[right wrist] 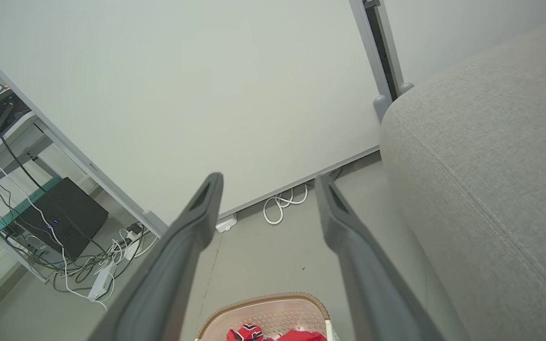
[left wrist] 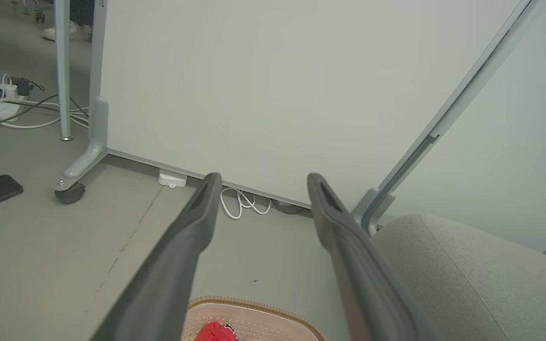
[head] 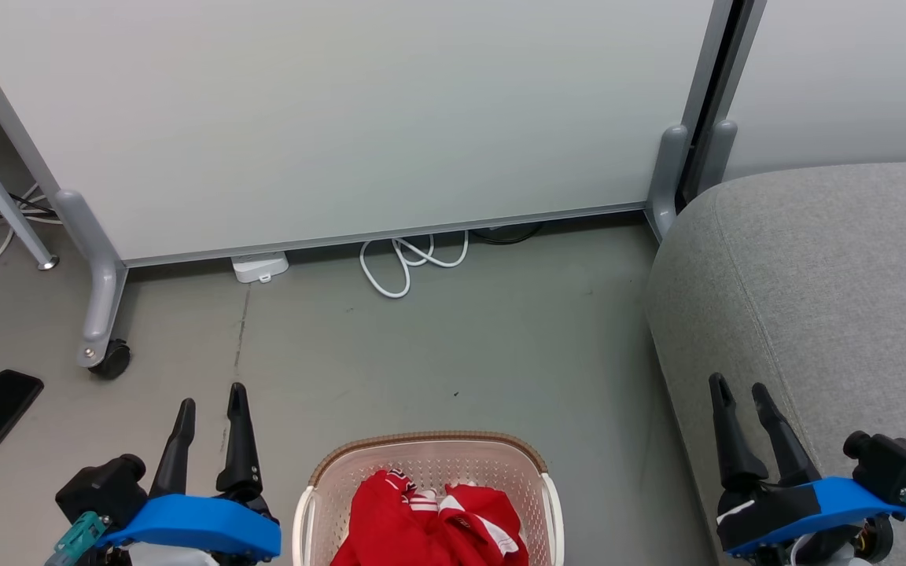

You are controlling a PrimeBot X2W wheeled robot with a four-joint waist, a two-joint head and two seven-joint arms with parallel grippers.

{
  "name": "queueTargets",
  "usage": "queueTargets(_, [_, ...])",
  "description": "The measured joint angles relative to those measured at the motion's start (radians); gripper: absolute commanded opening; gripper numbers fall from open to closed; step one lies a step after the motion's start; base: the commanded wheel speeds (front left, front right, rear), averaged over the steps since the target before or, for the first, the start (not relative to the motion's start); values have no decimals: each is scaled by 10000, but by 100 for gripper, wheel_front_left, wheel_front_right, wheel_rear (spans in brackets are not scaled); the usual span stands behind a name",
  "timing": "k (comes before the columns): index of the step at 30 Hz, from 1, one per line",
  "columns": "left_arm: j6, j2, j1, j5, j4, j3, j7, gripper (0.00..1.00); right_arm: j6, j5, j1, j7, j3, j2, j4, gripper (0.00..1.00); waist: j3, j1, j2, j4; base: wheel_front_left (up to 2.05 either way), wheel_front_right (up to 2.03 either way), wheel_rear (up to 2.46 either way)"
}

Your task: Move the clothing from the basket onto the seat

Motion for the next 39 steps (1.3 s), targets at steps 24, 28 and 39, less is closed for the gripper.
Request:
queueTargets(24, [-17,33,1,1774,205,-251,-546,100,4,-2257,-58,-562,198,-17,165,100,-48,0,0,-47,0,0,0])
queueTargets(28, [-63,10,1,2059,249,-242,-639,100,4,-2596,-62,-656,213,-23,182,100,-62,0,0,-60,0,0,0])
queueTargets(39, [-192,-90,1,2752,339,-203,-867,100,4,-3365,-69,-886,293,-35,130,100,-88,0,0,-88,0,0,0])
